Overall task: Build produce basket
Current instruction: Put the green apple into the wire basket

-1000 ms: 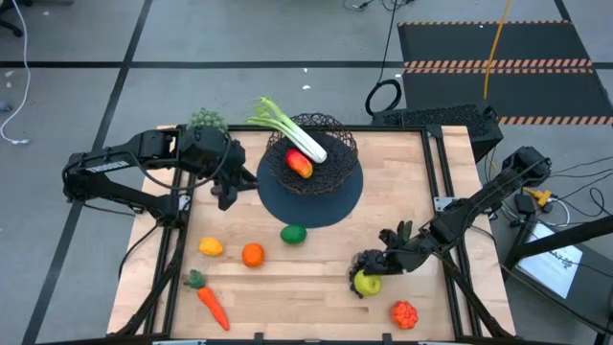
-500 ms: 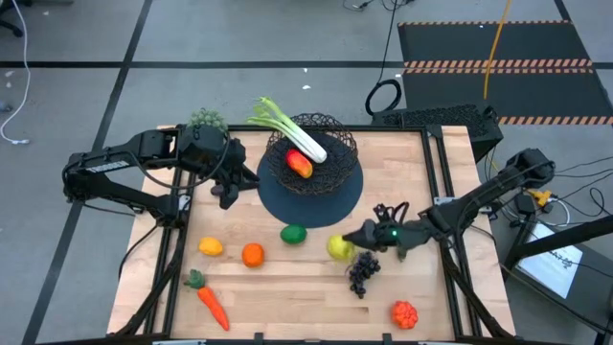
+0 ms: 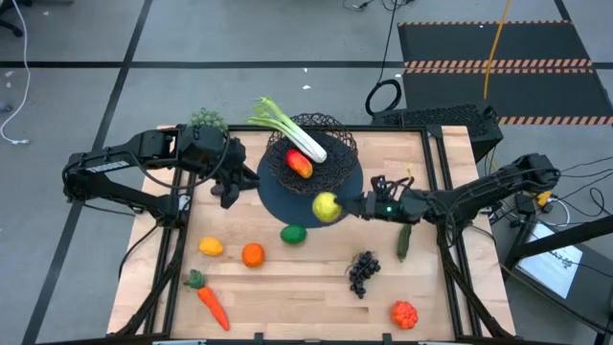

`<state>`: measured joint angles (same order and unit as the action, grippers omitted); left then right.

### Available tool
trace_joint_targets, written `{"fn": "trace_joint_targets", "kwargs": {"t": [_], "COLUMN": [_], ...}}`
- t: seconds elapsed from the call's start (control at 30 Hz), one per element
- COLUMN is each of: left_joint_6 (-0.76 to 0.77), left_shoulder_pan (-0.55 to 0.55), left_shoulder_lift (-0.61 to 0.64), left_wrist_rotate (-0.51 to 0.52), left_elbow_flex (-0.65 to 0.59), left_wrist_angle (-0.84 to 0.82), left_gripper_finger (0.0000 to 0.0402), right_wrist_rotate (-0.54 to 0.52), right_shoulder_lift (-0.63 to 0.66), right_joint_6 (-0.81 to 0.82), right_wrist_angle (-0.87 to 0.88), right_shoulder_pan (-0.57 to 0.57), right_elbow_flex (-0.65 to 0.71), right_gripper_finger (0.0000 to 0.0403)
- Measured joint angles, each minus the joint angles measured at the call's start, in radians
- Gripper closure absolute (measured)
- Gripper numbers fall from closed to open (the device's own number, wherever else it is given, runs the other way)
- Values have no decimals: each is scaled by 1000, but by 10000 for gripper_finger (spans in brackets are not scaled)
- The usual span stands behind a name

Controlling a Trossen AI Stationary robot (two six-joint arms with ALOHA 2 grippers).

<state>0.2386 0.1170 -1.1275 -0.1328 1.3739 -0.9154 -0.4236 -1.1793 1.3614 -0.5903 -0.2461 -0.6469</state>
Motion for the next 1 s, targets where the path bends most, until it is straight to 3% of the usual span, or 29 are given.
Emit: {"fn": "trace_joint_targets", "kwargs": {"t": [0.33, 1.0], "left_joint_6": [2, 63], "left_shoulder_pan": [0, 0], "left_shoulder_lift": [0, 0], "left_wrist_rotate": [2, 2], "left_elbow_flex": [0, 0], "left_wrist_angle": [0, 0], "left_gripper_finger": [311, 311], "right_wrist_rotate": [2, 9], "right_shoulder_lift": [0, 0], "right_joint_6": [-245, -859], "right_wrist_angle": [-115, -118], "right_shoulder_pan": [91, 194], "right_elbow_flex": [0, 0], "right_gripper_finger": [145, 145]}}
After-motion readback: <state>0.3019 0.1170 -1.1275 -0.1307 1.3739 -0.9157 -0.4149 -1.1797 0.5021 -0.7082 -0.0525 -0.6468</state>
